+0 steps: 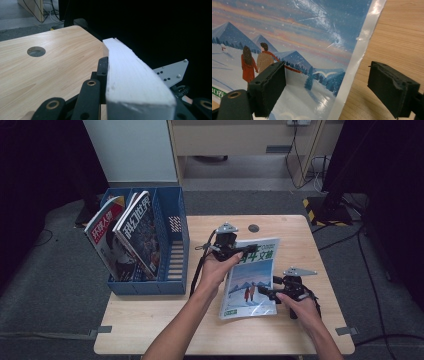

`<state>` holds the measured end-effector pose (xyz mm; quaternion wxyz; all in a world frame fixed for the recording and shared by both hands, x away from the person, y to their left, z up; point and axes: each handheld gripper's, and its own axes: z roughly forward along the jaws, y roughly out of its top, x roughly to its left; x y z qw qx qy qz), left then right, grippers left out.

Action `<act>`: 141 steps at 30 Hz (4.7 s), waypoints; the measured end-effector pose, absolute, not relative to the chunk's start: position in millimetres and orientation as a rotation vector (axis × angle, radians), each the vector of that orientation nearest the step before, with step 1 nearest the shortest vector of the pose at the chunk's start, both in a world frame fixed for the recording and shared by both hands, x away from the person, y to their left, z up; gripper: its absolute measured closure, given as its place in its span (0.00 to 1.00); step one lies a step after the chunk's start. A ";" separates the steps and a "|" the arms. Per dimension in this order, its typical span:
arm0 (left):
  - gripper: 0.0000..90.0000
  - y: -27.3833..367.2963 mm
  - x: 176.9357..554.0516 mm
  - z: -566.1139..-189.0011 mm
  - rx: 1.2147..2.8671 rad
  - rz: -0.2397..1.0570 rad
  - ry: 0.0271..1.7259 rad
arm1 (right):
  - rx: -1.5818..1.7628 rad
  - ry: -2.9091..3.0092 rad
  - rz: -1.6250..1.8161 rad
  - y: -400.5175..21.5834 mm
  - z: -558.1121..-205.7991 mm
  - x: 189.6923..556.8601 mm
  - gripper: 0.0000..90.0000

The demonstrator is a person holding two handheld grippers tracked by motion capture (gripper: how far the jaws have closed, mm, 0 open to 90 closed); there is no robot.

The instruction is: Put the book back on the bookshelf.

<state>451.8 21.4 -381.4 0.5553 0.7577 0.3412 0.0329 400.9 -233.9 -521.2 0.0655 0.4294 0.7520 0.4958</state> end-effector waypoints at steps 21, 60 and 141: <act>0.81 23.4 454.8 -381.1 1.778 0.056 0.820 | 1.276 2.289 1.492 -231.6 -522.1 400.0 0.18; 0.81 67.6 444.5 -335.9 1.670 0.184 0.782 | 1.346 2.198 1.003 -257.4 -533.0 402.2 0.14; 0.81 212.2 390.1 -257.4 1.409 0.471 0.925 | 1.358 2.183 0.930 -259.5 -539.0 403.6 0.08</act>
